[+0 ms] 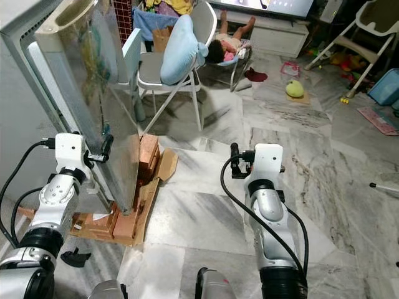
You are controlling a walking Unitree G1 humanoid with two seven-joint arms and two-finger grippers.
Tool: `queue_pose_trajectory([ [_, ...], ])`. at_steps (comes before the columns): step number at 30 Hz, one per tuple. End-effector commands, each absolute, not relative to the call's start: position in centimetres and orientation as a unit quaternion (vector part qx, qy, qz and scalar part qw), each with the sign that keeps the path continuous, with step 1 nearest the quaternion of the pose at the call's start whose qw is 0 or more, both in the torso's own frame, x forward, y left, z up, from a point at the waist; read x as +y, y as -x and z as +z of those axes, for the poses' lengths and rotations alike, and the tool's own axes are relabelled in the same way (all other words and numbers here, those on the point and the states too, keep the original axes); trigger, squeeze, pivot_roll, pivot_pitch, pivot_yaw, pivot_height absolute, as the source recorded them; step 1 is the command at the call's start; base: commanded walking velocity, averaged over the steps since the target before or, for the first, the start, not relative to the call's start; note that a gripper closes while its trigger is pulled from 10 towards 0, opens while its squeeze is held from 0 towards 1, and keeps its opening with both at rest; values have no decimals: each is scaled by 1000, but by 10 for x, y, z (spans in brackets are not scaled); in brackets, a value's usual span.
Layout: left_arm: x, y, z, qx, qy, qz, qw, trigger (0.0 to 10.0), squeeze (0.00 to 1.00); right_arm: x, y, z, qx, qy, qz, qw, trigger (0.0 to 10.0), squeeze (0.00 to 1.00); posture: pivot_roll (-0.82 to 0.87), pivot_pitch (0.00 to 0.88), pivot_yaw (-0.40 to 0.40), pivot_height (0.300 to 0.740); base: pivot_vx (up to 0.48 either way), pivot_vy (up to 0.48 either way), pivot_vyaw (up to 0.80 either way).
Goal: Restocking fridge
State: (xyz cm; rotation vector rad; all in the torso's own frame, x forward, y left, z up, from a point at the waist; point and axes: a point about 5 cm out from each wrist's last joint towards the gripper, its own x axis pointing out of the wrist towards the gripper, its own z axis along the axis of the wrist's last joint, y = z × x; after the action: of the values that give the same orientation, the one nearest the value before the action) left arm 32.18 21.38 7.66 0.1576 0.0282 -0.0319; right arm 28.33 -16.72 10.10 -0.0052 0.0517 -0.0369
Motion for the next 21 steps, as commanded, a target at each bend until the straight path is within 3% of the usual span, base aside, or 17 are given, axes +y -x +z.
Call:
queue_pose_trajectory([
  [1, 214, -323, 82, 2, -81, -15, 997, 10000, 0, -173, -283, 104, 18, 5, -29, 999, 10000, 0, -22, 52, -94, 740, 0, 0, 0],
  [7, 220, -326, 87, -1, -75, -5, 997, 10000, 0, -173, -283, 104, 17, 4, -28, 999, 10000, 0, -21, 53, -93, 740, 0, 0, 0],
  [16, 222, -326, 86, 4, -62, -7, 998, 10000, 0, -172, -282, 104, 18, 3, -29, 999, 10000, 0, -21, 54, -90, 740, 119, 425, 0],
  [21, 219, -322, 83, 5, -72, -16, 997, 10000, 0, -172, -282, 103, 19, 3, -29, 999, 10000, 0, -20, 55, -89, 740, 0, 0, 0],
])
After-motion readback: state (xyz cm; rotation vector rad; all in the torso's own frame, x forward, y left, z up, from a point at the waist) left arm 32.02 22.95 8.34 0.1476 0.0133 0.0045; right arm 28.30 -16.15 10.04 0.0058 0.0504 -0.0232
